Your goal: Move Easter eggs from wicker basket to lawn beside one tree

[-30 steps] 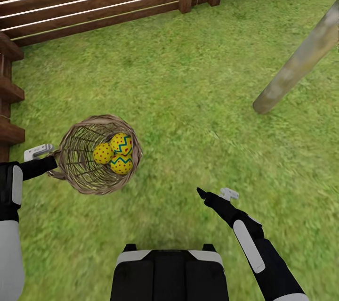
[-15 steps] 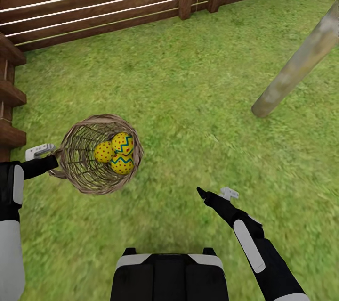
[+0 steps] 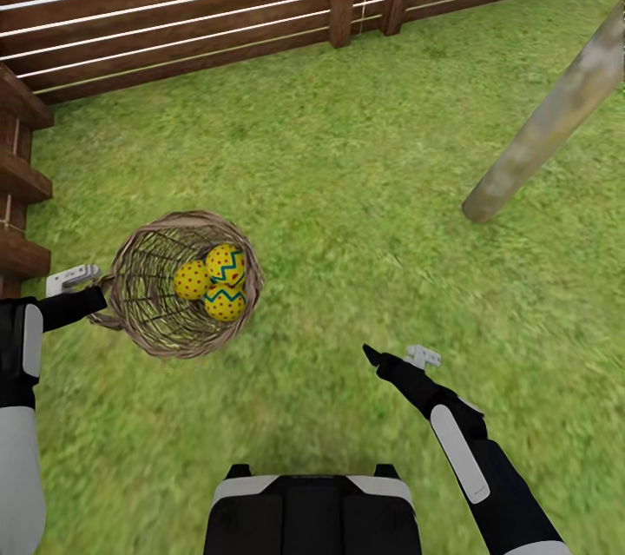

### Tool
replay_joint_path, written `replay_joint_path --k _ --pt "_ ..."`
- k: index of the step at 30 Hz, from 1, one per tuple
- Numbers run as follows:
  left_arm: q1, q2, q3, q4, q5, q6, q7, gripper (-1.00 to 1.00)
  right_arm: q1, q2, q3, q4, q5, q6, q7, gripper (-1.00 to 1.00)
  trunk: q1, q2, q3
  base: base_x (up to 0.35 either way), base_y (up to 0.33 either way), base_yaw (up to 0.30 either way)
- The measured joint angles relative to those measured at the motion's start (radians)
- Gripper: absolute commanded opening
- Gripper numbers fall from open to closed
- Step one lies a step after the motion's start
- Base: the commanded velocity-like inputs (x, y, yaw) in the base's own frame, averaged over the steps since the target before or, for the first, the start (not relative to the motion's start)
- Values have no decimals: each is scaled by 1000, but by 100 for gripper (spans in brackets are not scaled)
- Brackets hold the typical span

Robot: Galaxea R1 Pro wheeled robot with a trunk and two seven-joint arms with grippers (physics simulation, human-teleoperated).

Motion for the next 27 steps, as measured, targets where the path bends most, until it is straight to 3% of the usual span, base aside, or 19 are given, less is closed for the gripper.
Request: replay_joint_path --k 27 --pt "0 6 -2 3 -13 -3 1 -100 0 1 0 1 -2 0 3 100 0 0 45 0 0 0"
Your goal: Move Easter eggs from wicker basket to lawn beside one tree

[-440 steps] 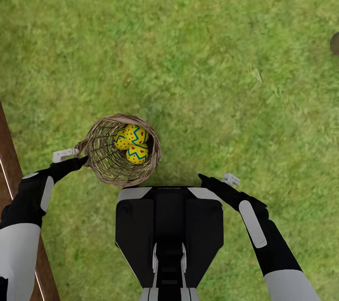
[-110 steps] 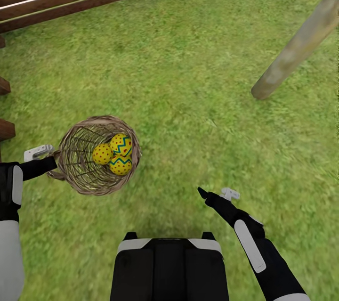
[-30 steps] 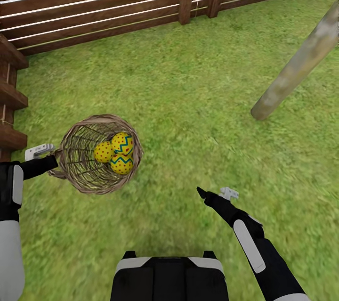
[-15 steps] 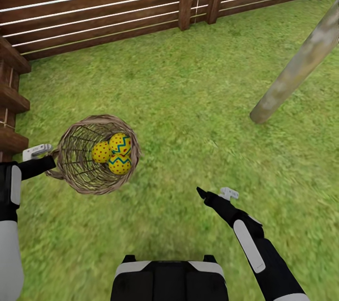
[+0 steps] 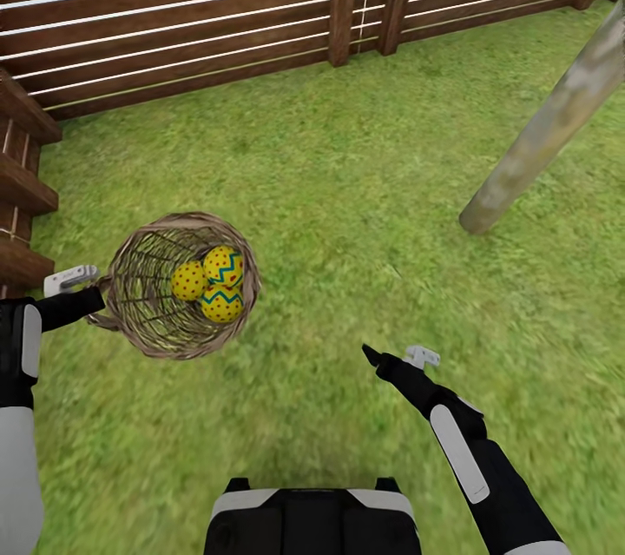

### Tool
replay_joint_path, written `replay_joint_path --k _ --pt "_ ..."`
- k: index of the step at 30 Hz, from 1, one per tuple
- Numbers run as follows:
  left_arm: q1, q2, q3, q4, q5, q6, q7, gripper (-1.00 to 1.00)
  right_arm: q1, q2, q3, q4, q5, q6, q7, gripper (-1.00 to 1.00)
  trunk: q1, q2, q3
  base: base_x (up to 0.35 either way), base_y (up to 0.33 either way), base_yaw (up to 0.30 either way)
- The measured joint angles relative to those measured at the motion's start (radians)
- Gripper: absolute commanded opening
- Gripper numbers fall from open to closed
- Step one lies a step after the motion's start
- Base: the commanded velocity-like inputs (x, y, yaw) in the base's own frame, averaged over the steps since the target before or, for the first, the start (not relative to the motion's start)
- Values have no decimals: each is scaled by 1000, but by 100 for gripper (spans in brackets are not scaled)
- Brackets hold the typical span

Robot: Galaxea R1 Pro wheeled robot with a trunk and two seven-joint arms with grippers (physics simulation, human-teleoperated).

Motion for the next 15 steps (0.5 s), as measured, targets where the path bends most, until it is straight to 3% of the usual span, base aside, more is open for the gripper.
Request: replay_joint_path --k 9,11,14,15 --pt "0 0 -3 42 0 -6 16 -100 0 0 1 5 1 0 0 100 0 0 15 0 0 0" --pt "0 0 -3 44 10 -6 49 -100 0 0 0 5 2 -1 0 100 0 0 18 0 0 0" --pt "0 -1 -2 45 -15 -10 78 -100 0 1 1 5 2 -1 0 100 0 0 23 0 0 0" --pt "0 -1 -3 49 -8 -10 79 -100 0 1 1 5 2 -1 -1 100 0 0 25 0 0 0"
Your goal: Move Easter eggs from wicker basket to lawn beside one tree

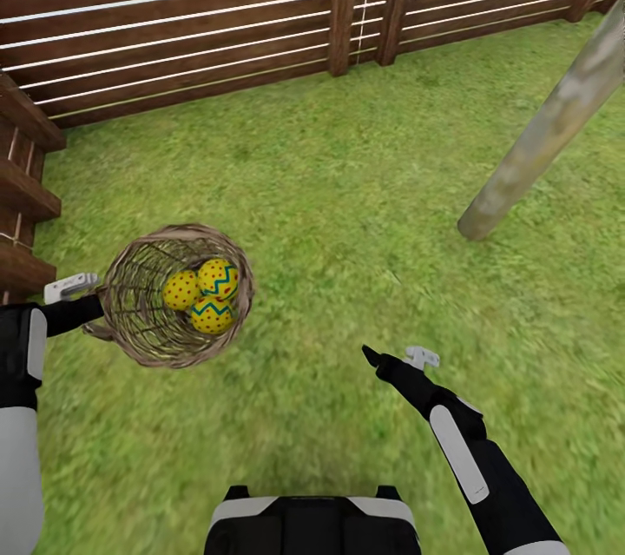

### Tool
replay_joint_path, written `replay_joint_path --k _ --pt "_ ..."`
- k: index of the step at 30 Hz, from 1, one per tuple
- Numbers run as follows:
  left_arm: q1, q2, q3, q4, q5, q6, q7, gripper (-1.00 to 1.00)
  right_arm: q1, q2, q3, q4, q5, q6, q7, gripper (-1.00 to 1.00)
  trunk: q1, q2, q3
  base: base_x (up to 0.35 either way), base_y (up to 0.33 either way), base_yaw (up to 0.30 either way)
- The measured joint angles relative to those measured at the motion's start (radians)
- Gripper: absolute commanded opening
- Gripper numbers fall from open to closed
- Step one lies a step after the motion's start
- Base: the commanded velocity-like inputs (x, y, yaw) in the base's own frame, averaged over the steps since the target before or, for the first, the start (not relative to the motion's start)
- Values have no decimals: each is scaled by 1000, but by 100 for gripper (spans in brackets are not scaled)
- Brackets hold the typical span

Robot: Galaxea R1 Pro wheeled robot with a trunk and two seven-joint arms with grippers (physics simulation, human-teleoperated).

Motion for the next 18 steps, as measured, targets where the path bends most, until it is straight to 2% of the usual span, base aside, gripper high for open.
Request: replay_joint_path --k 2,6,9,13,18 --pt "-1 0 -1 25 21 -2 -1 -100 0 0 0 0 0 0 -1 100 0 0 3 0 0 0" --pt "-1 0 0 37 1 -5 1 -100 0 0 0 1 0 0 -1 100 0 0 10 0 0 0" --pt "-2 0 0 40 15 -4 0 -100 0 0 0 1 0 0 -1 100 0 0 15 0 0 0" --pt "-2 0 0 55 4 -7 2 -100 0 0 34 2 1 0 -2 100 0 0 22 0 0 0" --pt "-2 0 0 56 12 -7 7 -100 0 0 39 3 2 -31 -2 100 0 0 30 0 0 0"
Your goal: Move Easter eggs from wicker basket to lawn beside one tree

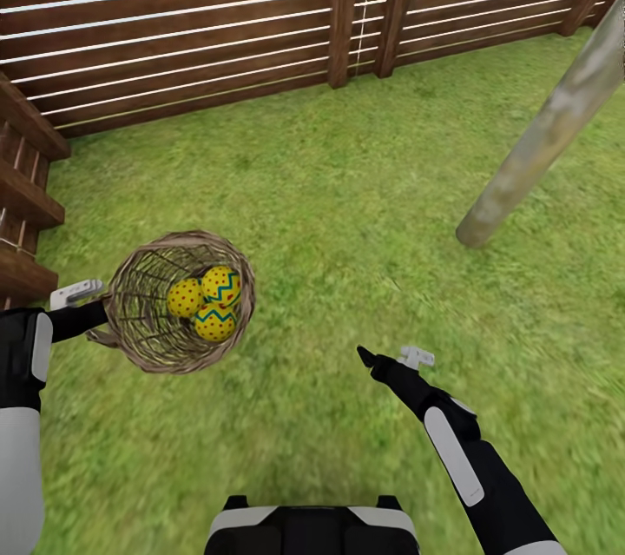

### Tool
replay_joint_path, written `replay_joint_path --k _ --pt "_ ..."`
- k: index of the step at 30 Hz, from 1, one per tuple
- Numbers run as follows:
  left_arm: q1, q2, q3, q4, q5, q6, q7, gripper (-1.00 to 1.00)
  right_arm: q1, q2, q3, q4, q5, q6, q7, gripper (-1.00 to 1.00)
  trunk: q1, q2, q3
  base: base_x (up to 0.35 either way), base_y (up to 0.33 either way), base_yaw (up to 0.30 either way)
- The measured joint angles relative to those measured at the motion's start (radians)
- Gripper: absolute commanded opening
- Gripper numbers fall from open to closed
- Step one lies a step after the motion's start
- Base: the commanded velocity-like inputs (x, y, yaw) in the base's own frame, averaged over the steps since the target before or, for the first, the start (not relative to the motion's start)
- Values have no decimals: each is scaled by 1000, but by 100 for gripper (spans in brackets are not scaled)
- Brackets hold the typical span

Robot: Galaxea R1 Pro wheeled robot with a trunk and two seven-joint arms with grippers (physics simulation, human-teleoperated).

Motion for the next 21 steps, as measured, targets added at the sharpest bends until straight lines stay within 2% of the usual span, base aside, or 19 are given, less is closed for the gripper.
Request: replay_joint_path --k 9,13,21 --pt "0 0 0 0 -4 0 1 -100 0 0 1 0 0 -6 0 100 0 0 15 0 0 0" --pt "0 0 0 0 -2 0 1 -100 0 0 21 0 0 -7 -1 100 0 0 22 0 0 0" --pt "0 0 0 0 -2 0 1 -100 0 0 23 1 0 -8 -2 100 0 0 35 0 0 0"
